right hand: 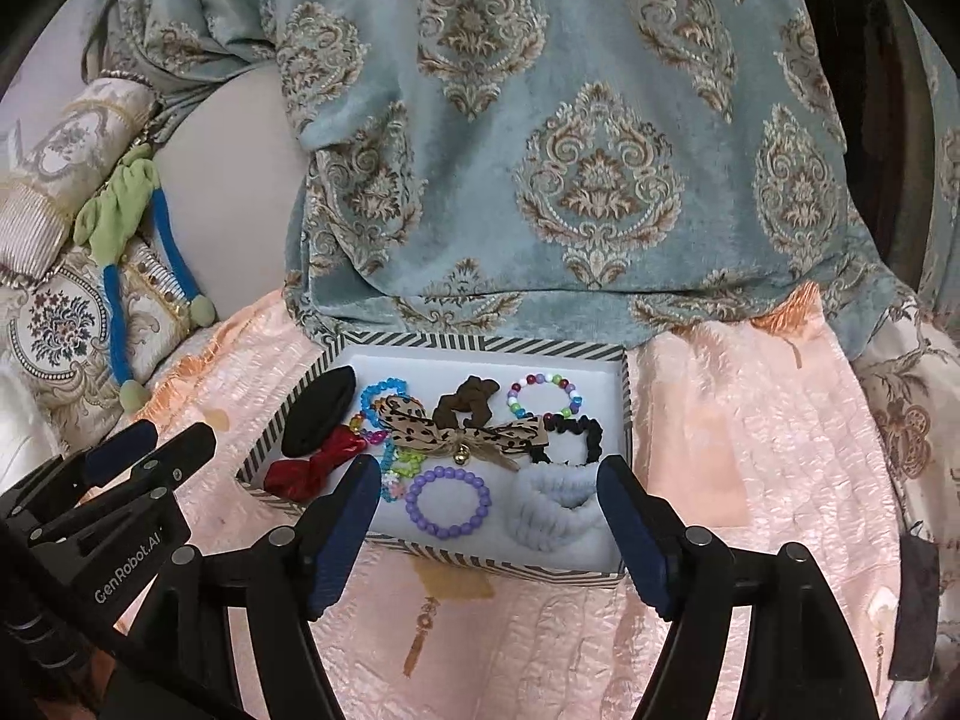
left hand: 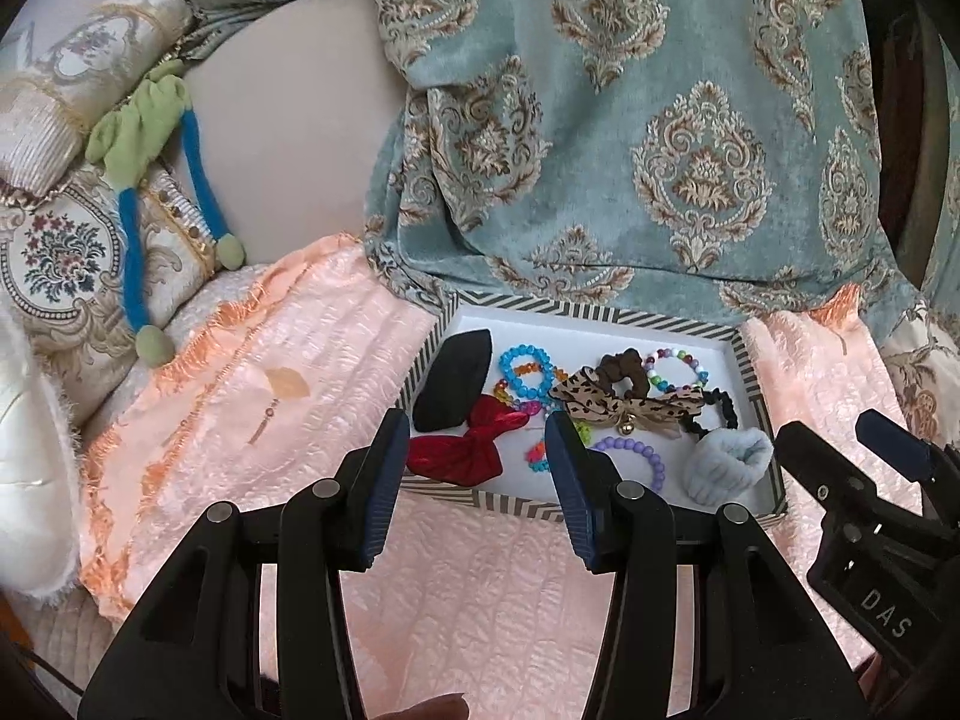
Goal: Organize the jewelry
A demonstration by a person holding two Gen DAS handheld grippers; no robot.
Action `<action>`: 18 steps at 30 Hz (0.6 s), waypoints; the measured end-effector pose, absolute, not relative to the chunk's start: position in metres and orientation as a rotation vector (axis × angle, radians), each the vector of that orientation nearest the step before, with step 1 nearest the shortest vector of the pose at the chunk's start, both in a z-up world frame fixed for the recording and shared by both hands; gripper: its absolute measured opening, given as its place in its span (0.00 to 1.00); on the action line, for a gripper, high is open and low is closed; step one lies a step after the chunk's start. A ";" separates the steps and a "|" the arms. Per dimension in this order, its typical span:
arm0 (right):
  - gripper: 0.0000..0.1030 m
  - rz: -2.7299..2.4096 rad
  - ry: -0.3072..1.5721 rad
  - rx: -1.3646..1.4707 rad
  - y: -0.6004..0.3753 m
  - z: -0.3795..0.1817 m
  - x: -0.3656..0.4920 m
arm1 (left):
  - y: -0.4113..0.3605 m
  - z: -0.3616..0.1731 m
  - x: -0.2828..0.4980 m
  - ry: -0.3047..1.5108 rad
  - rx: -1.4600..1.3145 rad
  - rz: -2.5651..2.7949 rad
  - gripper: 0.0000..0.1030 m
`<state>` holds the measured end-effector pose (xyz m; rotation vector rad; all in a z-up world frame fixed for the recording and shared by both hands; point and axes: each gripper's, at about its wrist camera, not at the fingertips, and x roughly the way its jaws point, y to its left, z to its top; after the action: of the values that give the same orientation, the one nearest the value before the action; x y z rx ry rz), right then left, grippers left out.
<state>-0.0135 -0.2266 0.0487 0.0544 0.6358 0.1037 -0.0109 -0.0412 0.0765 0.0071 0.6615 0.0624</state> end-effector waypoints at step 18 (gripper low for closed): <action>0.72 0.097 0.603 0.047 -0.227 0.060 -0.028 | -0.041 0.086 -0.026 0.637 0.007 0.069 0.45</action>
<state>-0.0283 -0.2266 0.0598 0.0467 0.6030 0.0971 -0.0258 -0.0405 0.0864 0.0066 0.6366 0.0691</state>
